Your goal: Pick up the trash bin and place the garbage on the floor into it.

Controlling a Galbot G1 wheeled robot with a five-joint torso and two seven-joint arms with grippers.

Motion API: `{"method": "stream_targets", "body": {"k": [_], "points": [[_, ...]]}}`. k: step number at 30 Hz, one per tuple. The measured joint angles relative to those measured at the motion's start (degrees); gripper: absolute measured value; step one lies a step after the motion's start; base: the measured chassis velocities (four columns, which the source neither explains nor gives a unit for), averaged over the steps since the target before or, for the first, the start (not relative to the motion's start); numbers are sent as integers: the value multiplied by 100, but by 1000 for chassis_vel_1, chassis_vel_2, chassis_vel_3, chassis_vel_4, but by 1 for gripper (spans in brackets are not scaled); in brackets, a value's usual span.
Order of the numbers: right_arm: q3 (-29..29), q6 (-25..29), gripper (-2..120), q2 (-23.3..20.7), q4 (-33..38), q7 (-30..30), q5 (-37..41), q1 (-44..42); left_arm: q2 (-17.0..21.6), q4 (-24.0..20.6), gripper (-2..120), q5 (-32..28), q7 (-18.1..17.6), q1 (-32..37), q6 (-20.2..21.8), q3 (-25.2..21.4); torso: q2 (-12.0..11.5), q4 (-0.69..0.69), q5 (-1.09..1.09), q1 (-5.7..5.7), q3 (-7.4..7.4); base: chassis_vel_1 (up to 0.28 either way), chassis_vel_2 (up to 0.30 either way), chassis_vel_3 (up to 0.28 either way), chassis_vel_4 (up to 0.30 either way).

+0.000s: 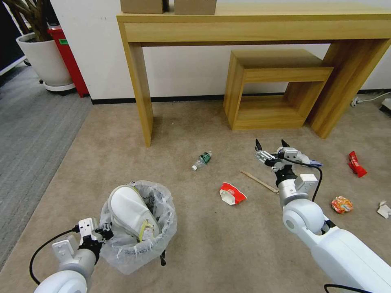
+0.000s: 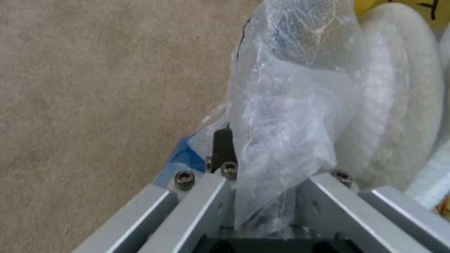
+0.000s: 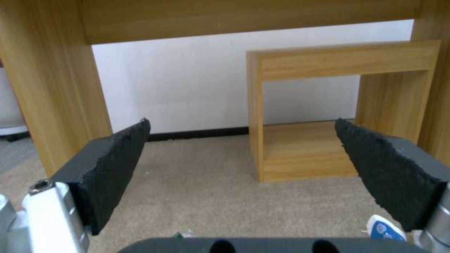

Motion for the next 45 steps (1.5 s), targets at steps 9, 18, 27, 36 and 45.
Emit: {"method": "stream_targets", "body": {"k": [9,18,27,36,45], "points": [[7,15,100,3,18,-8,-37,-39,-18,-39,1,29,8,40,-11,-5,-1,0,-1,1,1,-127,110,112,-123],[10,20,100,35,24,-9,-85,-67,16,-39,1,32,19,48,-36,-13,0,1,0,1,1,-131,135,135,-123],[3,21,100,40,25,1,-93,-63,66,-13,1,15,24,7,-48,-2,0,-1,1,1,1,-125,98,112,-122],[-8,1,100,41,53,21,-98,-82,93,-6,1,2,25,12,-53,5,0,1,-1,1,1,-119,128,118,-122],[-59,-386,100,-60,238,239,433,-111,115,20,1,-2,28,-2,-58,32,-1,0,-1,1,0,-73,50,61,-56]]}}
